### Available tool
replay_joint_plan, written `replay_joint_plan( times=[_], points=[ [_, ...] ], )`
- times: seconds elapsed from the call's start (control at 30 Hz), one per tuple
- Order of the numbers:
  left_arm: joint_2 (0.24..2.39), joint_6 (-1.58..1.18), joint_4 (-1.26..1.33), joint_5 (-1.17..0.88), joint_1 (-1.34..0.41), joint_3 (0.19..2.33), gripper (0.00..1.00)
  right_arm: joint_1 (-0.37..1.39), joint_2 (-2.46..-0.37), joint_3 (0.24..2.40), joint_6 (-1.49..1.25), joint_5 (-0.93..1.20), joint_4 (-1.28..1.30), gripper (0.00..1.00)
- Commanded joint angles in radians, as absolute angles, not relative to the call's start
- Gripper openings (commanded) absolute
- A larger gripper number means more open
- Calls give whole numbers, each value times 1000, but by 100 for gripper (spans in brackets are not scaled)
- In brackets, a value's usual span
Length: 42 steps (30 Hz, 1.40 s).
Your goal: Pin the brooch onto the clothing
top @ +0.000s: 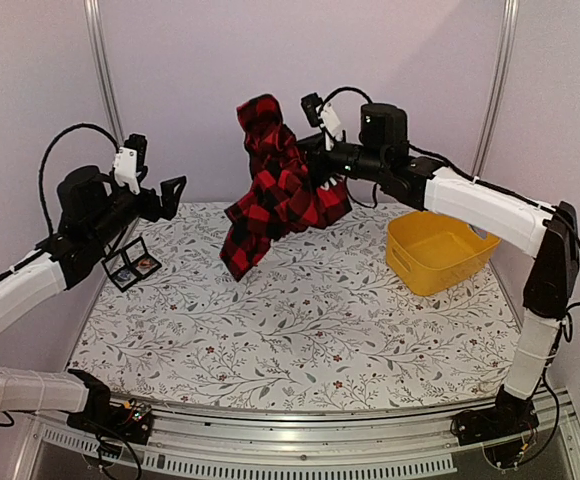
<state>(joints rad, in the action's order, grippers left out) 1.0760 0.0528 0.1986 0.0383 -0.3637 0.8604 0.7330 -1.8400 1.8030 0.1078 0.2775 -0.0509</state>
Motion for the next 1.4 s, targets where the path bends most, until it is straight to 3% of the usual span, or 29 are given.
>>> replay_joint_plan(
  times=[0.0, 0.03, 0.07, 0.1, 0.53, 0.7, 0.9, 1.07, 1.23, 1.37],
  points=[
    [1038, 75, 196, 43, -371, 791, 100, 731, -1905, 1664, 42, 411, 26, 46],
    [1030, 71, 215, 30, -370, 771, 100, 731, -1919, 1646, 40, 413, 74, 82],
    [1024, 65, 225, 17, -371, 757, 100, 732, -1941, 1634, 40, 379, 120, 97],
    [1021, 58, 229, 9, -370, 748, 100, 731, -1964, 1618, 35, 318, 156, 99],
    [1073, 37, 226, -32, -373, 752, 100, 508, -1831, 1131, -177, 26, 152, 96],
    [1074, 43, 223, -33, -371, 759, 100, 430, -1680, 973, -236, -210, 189, 95],
    [1083, 59, 224, -43, -373, 771, 100, 276, -1486, 854, -333, -335, 276, 94],
    [1101, 63, 217, -53, -372, 785, 100, 242, -1408, 880, -354, -363, 392, 93],
    [1117, 65, 215, -64, -372, 789, 100, 270, -1373, 1046, -222, -91, 491, 80],
    [1126, 69, 213, -75, -372, 794, 100, 234, -1418, 1262, -209, -41, 561, 77]
  ],
)
